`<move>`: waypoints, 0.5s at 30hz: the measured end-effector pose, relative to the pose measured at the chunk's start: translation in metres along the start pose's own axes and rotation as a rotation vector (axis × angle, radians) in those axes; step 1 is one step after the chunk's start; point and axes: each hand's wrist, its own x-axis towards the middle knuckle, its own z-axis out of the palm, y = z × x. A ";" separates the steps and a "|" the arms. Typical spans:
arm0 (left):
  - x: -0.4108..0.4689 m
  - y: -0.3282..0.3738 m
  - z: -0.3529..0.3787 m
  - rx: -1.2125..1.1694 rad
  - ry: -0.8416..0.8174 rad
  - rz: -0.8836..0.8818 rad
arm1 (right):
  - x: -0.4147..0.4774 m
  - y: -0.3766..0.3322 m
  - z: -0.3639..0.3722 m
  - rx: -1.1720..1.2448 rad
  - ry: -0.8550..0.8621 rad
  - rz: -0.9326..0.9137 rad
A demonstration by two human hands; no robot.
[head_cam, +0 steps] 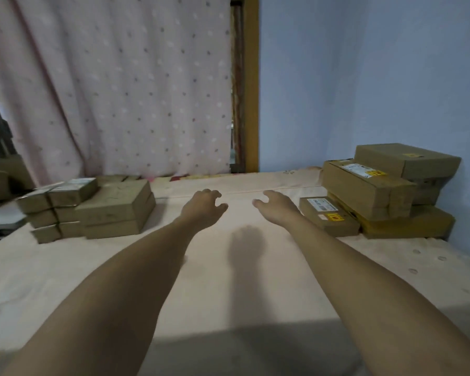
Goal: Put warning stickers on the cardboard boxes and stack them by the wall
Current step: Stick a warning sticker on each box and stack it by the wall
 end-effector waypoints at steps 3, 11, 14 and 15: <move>-0.016 -0.063 -0.038 0.104 0.030 -0.090 | 0.006 -0.054 0.027 -0.041 -0.051 -0.107; -0.063 -0.212 -0.097 0.178 0.084 -0.390 | 0.014 -0.168 0.108 -0.123 -0.151 -0.303; -0.075 -0.253 -0.102 0.167 0.102 -0.471 | 0.019 -0.195 0.136 -0.115 -0.180 -0.338; -0.077 -0.265 -0.102 0.161 0.101 -0.496 | 0.021 -0.203 0.145 -0.112 -0.193 -0.345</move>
